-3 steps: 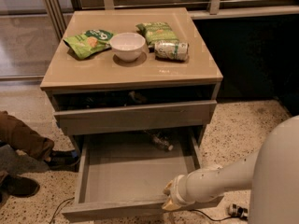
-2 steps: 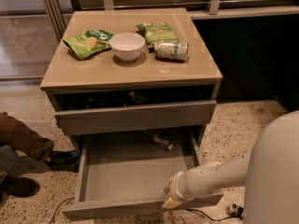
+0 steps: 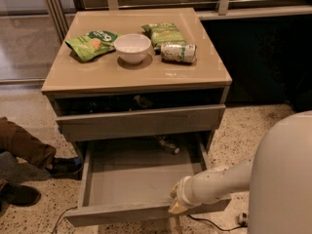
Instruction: Close middle drawer
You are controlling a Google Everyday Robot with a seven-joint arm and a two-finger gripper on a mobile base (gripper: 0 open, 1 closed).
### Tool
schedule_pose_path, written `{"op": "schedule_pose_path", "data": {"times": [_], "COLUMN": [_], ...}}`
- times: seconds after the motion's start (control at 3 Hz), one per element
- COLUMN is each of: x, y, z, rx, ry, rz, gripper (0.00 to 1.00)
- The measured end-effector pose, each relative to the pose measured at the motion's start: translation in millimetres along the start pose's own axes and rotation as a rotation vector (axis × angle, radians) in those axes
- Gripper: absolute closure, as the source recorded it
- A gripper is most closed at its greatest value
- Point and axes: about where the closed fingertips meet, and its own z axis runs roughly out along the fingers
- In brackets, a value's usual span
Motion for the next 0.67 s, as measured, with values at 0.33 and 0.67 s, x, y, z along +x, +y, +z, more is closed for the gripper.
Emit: {"op": "schedule_pose_path", "data": {"times": [0.33,0.67], "x": [0.0,-0.5], "y": [-15.5,-19.4], "z": [5.6,6.2], "rx": [0.015,0.02], "ry": [0.009,0.01], "rz": [-0.001,-0.001], "gripper": [1.0,1.0]}}
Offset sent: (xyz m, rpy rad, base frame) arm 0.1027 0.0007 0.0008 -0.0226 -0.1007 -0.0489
